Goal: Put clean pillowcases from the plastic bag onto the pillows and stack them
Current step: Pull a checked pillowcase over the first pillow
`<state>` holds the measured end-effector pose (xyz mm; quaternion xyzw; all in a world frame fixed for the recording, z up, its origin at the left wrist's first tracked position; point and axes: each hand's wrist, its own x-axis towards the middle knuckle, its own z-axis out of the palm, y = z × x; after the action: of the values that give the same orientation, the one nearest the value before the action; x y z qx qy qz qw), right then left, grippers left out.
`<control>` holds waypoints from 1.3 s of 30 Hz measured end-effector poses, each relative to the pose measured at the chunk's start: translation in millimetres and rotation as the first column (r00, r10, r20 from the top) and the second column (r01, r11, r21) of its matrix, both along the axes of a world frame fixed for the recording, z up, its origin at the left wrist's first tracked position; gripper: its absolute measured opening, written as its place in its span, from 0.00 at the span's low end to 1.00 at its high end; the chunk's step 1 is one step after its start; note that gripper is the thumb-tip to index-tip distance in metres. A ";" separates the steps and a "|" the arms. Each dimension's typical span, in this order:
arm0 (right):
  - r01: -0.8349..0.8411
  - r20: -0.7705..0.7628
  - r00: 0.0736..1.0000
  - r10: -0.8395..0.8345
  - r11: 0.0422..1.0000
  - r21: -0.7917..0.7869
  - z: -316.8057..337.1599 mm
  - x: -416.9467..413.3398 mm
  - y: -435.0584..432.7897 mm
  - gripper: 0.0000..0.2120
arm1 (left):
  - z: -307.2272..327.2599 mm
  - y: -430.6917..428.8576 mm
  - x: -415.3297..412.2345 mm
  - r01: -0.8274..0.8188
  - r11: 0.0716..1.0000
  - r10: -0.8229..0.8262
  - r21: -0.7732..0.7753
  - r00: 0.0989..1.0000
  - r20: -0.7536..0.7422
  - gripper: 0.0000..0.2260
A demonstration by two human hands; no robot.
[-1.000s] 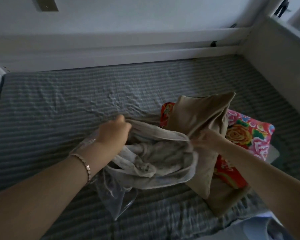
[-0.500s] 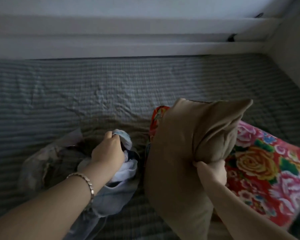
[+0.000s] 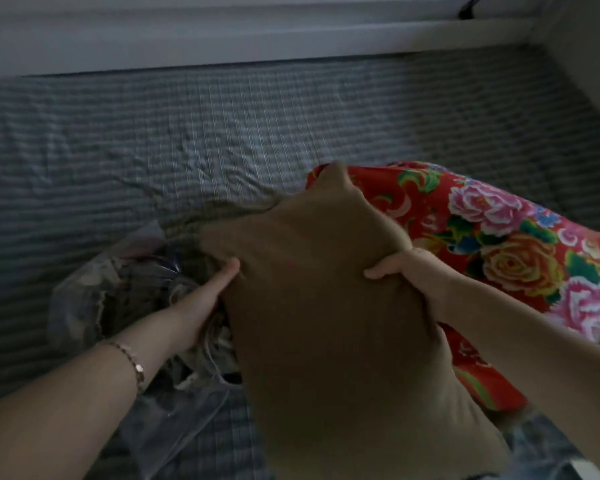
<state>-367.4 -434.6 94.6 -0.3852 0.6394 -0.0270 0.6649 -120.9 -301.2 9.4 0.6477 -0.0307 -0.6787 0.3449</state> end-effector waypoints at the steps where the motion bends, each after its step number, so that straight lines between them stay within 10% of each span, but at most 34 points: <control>1: 0.022 -0.108 0.994 -0.022 1.000 0.001 -15.4 4.7 1.3 0.21 | -7.6 8.2 -3.2 0.017 0.999 -0.017 0.030 1.000 0.007 0.40; 6: -0.343 -0.508 0.830 0.231 0.929 -0.138 -120.5 45.7 52.7 0.19 | -56.0 28.6 -33.6 0.284 0.903 -0.393 0.322 0.850 0.350 0.18; 10: -0.717 -0.569 0.620 0.540 0.684 -0.132 -159.8 73.6 125.5 0.47 | -77.7 11.1 -48.3 0.172 0.943 -0.281 0.285 0.872 0.401 0.15; 14: -0.775 -0.670 0.520 0.530 0.623 -0.109 -177.8 89.8 144.2 0.64 | -85.0 2.6 -29.4 0.364 0.897 -0.439 0.252 0.799 0.411 0.16; 18: -0.761 -0.758 0.436 0.485 0.648 -0.023 -193.3 109.0 134.4 0.61 | -86.7 21.6 -10.4 0.571 0.769 -0.627 0.288 0.585 0.514 0.08; 22: -0.658 -0.719 0.578 0.387 0.741 -0.131 -200.2 96.9 109.2 0.56 | -79.6 39.9 8.1 0.555 0.681 -0.723 0.478 0.404 0.561 0.18; 26: -0.583 -0.608 0.656 0.448 0.812 -0.031 -203.0 82.3 76.0 0.51 | -78.0 40.1 14.3 0.466 0.759 -0.649 0.455 0.484 0.587 0.20; 31: -0.691 -0.679 0.491 0.546 0.719 0.078 -211.5 77.9 55.8 0.48 | -82.2 37.0 19.3 0.480 0.786 -0.615 0.389 0.552 0.563 0.19; 34: -0.656 -0.596 0.592 0.543 0.754 0.035 -219.0 74.5 50.9 0.51 | -83.4 41.7 21.8 0.517 0.767 -0.636 0.381 0.535 0.556 0.21; 39: -0.629 -0.631 0.646 0.431 0.768 -0.120 -201.1 74.7 61.4 0.29 | -82.7 52.8 17.3 0.532 0.766 -0.630 0.361 0.512 0.583 0.22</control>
<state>-292.6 -373.3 -106.5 -0.6523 0.6494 0.1819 0.3460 -103.6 -248.4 -73.3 0.8207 -0.3228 -0.4711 0.0164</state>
